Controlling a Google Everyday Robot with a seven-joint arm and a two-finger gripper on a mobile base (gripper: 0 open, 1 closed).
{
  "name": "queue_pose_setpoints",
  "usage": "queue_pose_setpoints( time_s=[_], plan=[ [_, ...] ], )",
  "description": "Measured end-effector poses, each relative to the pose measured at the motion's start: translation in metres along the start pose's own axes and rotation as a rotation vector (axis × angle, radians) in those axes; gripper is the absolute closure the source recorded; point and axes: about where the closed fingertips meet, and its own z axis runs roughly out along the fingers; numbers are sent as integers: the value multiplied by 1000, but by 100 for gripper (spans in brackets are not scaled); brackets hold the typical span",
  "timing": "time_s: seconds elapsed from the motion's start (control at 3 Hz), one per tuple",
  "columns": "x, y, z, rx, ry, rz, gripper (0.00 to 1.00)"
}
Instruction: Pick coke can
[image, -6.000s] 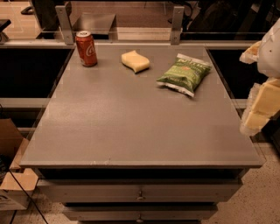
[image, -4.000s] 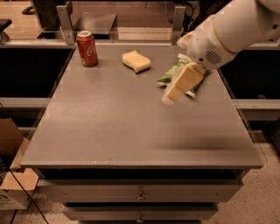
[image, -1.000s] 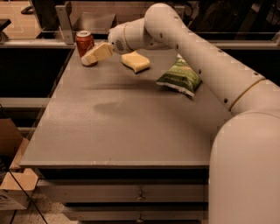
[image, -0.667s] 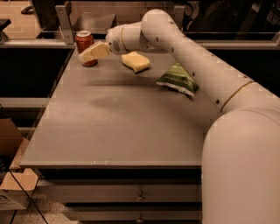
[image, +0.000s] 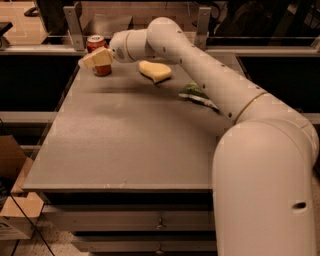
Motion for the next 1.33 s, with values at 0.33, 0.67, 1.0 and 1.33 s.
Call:
queue_pose_setpoints(
  time_s=[0.33, 0.67, 1.0, 1.33],
  plan=[
    [7, -4, 19, 27, -3, 43, 0],
    [14, -9, 31, 42, -2, 87, 0],
    [19, -12, 39, 38, -4, 122, 18],
    [17, -14, 37, 39, -11, 128, 41]
  ],
)
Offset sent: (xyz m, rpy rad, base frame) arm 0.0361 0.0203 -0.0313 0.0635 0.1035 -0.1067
